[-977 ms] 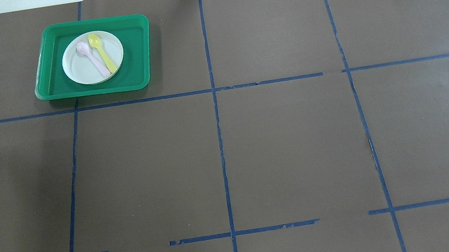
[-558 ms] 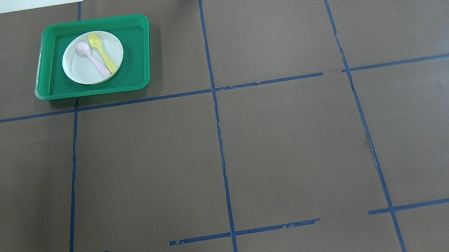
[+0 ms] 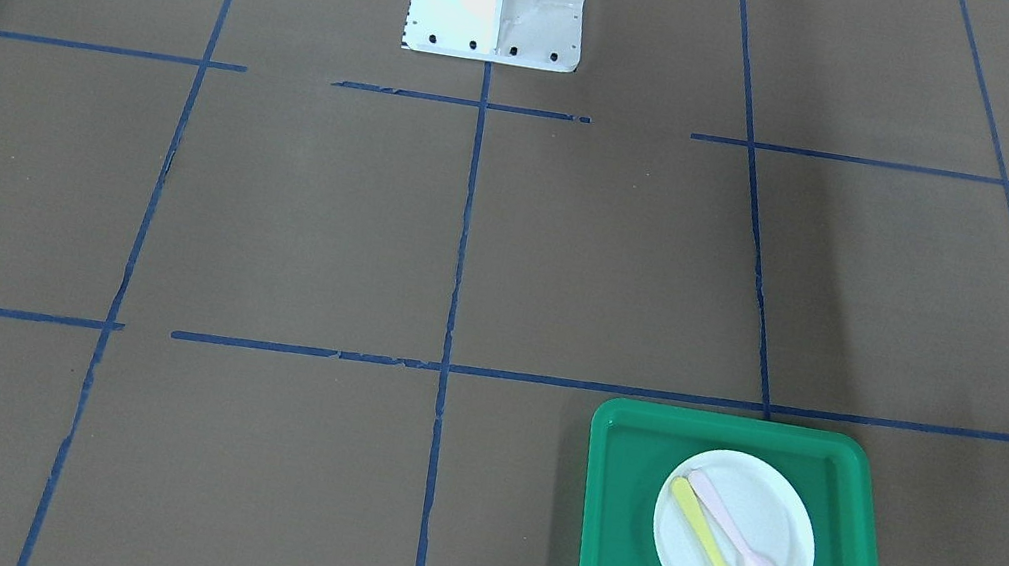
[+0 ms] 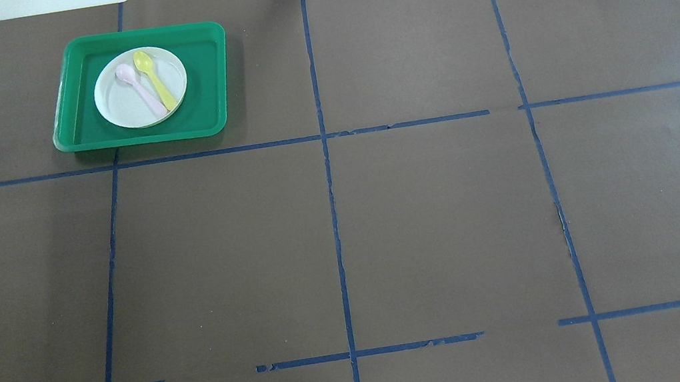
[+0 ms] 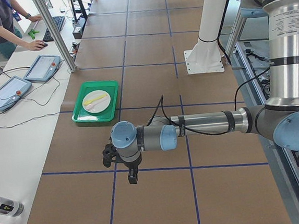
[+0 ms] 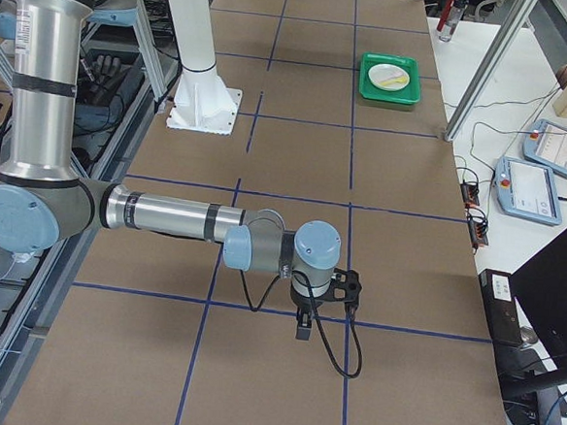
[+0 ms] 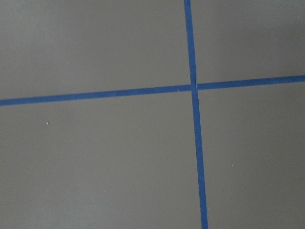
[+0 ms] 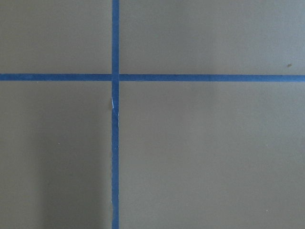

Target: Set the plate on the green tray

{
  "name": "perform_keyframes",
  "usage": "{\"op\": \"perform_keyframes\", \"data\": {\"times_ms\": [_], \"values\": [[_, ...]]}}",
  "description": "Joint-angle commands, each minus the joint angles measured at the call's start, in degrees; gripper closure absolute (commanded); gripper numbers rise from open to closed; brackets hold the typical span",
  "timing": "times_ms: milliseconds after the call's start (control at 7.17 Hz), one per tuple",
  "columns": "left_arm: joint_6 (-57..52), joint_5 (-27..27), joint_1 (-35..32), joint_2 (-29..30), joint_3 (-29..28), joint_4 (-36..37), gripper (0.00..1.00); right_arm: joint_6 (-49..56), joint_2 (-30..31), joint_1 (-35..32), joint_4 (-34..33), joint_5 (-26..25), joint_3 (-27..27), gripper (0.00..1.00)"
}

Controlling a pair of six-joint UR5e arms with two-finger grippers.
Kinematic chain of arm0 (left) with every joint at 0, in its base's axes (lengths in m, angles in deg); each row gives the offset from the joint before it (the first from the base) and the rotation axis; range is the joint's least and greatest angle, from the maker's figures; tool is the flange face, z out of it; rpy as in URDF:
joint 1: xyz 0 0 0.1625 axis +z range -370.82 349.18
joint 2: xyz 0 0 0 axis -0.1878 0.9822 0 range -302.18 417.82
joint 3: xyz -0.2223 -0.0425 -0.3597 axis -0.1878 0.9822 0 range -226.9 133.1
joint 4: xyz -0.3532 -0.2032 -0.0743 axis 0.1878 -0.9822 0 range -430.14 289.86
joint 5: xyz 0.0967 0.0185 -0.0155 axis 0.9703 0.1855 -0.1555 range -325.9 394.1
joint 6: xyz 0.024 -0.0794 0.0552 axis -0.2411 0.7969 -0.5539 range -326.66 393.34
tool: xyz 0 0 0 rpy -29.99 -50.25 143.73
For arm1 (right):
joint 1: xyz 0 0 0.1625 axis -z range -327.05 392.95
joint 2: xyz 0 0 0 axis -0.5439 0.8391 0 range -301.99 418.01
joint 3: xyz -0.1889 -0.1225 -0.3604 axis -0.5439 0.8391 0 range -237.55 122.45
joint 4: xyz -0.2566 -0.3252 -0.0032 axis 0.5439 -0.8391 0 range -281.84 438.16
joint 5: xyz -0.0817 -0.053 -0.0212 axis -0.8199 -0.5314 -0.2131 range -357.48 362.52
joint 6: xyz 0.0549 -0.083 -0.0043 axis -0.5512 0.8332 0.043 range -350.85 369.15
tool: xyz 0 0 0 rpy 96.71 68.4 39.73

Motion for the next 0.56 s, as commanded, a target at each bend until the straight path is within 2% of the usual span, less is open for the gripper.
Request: {"op": "perform_keyframes", "data": {"times_ms": [0, 279, 419], "values": [[1.36, -0.02, -1.81, -0.8, 1.6, 0.57, 0.0, 0.0, 0.0, 0.0, -0.06, 0.0, -0.01, 0.0], [8.26, -0.11, -2.7, -0.79, 2.39, 0.49, 0.0, 0.0, 0.0, 0.0, -0.06, 0.0, -0.01, 0.0], [8.39, -0.11, -2.7, -0.79, 2.3, 0.23, 0.0, 0.0, 0.0, 0.0, -0.06, 0.0, -0.01, 0.0]]}}
